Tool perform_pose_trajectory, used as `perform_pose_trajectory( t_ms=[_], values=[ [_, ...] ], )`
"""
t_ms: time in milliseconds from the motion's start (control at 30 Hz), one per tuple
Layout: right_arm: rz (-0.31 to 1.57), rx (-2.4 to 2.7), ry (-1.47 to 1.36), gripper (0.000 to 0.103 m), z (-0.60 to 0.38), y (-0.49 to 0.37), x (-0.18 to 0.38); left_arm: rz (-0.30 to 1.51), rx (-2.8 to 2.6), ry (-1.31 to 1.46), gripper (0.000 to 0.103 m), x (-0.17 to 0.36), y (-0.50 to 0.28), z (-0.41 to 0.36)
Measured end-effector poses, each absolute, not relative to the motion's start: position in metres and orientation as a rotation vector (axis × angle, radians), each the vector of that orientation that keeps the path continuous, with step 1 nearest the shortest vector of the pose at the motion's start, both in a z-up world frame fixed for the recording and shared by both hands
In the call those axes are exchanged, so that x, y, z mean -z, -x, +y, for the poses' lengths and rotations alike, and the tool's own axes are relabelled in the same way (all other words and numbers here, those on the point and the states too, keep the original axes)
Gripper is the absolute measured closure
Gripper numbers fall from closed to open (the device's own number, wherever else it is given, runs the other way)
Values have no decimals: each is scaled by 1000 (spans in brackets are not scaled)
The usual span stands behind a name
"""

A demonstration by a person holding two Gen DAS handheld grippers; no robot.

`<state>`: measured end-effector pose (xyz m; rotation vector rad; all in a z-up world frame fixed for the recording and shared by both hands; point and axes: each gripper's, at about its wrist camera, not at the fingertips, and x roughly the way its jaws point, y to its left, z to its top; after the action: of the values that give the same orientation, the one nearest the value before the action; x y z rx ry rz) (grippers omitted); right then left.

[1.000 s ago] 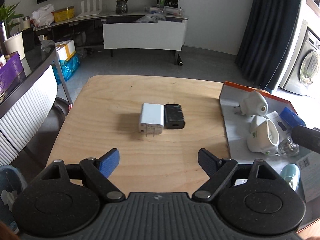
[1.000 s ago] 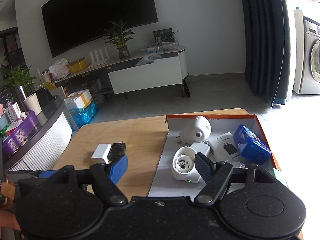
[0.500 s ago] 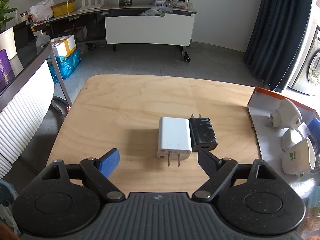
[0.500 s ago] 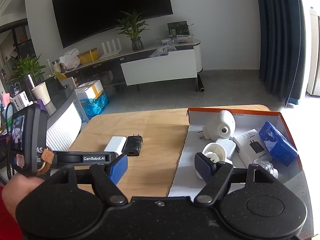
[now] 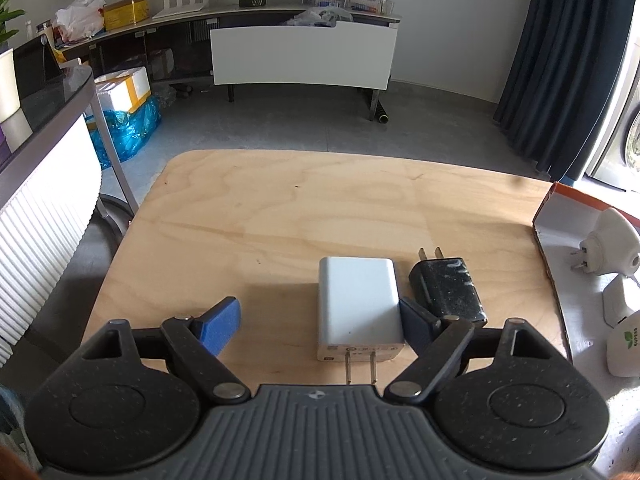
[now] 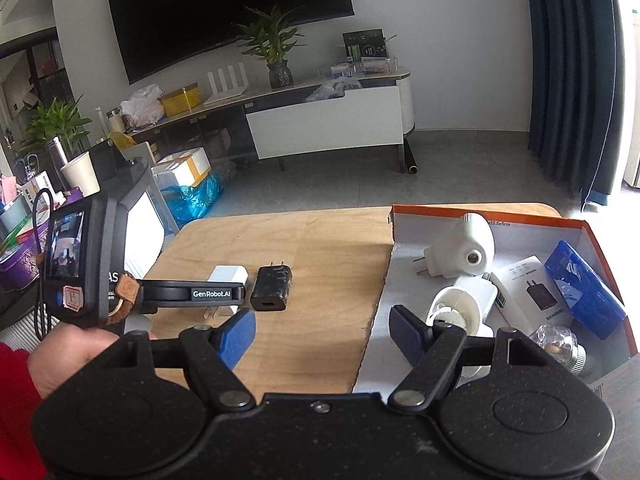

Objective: Organize rigid objects
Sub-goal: 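Grasp the white charger with the left tool while the right tool grasps the black charger, then carry the white charger with the left tool while the right tool carries the black charger to the tray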

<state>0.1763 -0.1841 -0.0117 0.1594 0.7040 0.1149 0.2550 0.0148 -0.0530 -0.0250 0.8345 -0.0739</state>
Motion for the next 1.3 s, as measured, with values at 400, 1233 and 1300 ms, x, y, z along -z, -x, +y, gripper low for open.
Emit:
perform_pose_trajectory(
  t_ms=[400, 1233, 1300],
  values=[
    [777, -156, -162, 16, -161, -218, 26, 783, 133, -21, 62, 51, -241, 21],
    [848, -122, -9, 60, -101, -294, 71, 780, 40, 47, 62, 35, -218, 52],
    [829, -129, -22, 60, -103, -285, 63, 776, 43, 52, 62, 31, -213, 51]
  ],
)
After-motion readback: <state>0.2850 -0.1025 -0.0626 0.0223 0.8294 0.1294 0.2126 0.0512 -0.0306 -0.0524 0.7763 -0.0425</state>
